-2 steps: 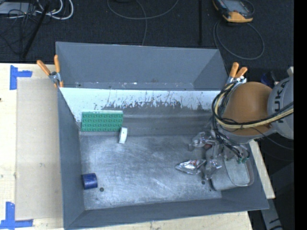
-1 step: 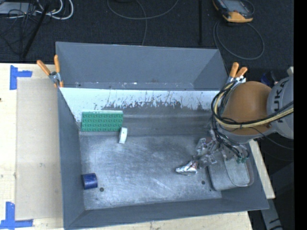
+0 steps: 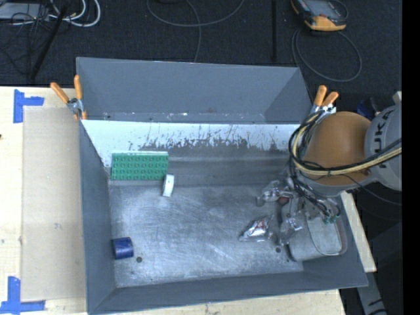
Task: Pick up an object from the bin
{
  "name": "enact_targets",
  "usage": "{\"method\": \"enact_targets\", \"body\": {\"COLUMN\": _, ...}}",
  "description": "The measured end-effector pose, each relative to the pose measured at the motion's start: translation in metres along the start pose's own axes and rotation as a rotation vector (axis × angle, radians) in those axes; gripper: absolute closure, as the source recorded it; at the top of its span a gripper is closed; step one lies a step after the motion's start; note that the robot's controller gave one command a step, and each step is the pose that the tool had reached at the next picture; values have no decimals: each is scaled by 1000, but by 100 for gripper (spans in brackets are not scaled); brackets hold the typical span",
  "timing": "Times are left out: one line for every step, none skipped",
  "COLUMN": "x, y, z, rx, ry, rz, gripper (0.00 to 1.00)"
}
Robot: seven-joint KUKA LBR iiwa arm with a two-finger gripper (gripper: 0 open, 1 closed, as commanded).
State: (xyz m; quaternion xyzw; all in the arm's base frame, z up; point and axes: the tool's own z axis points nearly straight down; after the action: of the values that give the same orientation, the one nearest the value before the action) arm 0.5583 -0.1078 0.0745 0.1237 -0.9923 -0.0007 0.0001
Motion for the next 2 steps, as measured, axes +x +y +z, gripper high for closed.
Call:
{"method": "enact_targets", "body": {"x": 21, "y": 23, "z": 1, "rx": 5, "ry": -12, "rz": 169, "gripper": 0}}
{"method": "enact_targets", "body": {"x": 22, "y": 24, "z": 2, "rx": 3, "ry": -4, "rz": 170, "gripper": 100}}
